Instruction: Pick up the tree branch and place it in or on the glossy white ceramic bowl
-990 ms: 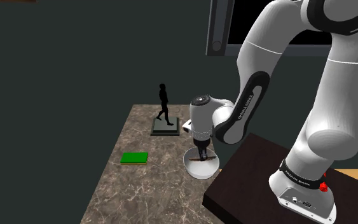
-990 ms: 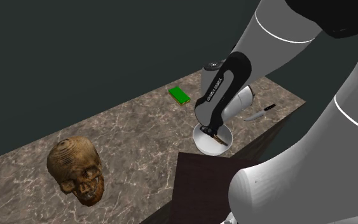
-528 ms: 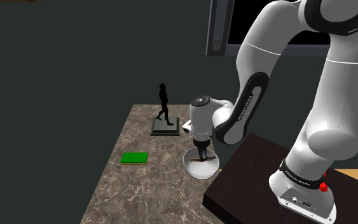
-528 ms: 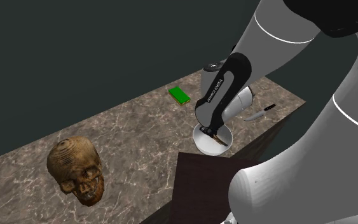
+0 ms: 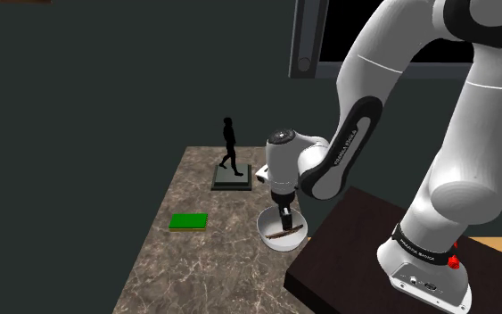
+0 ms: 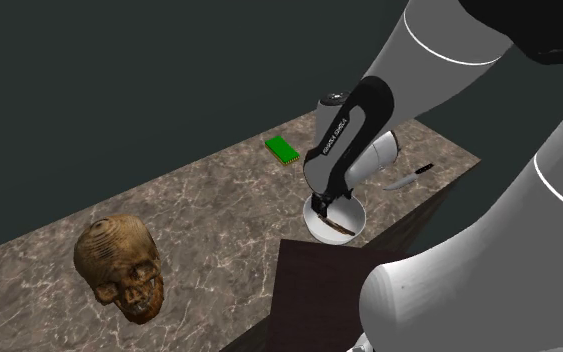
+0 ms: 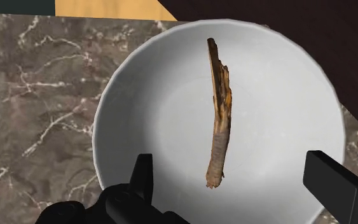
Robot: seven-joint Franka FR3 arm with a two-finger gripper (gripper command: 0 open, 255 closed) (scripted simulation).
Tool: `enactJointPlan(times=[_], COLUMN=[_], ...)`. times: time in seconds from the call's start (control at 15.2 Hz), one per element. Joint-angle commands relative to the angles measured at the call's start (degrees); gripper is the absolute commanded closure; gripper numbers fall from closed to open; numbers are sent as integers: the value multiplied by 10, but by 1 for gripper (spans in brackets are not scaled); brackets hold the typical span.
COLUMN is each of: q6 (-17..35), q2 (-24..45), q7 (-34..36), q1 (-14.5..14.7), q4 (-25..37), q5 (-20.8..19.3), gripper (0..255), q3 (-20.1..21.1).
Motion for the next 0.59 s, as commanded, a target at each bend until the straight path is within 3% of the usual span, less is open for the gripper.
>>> enactJointPlan(times=[0.0,0.07,0.53], q6=[-38,-55,-55], q2=[-46,-66,-66], q7=[-44,-61,-61], q1=[-5,-4,0], q4=[-3,-3,-3], q5=[65,88,88], gripper=[0,0,0], q3=[25,31,27])
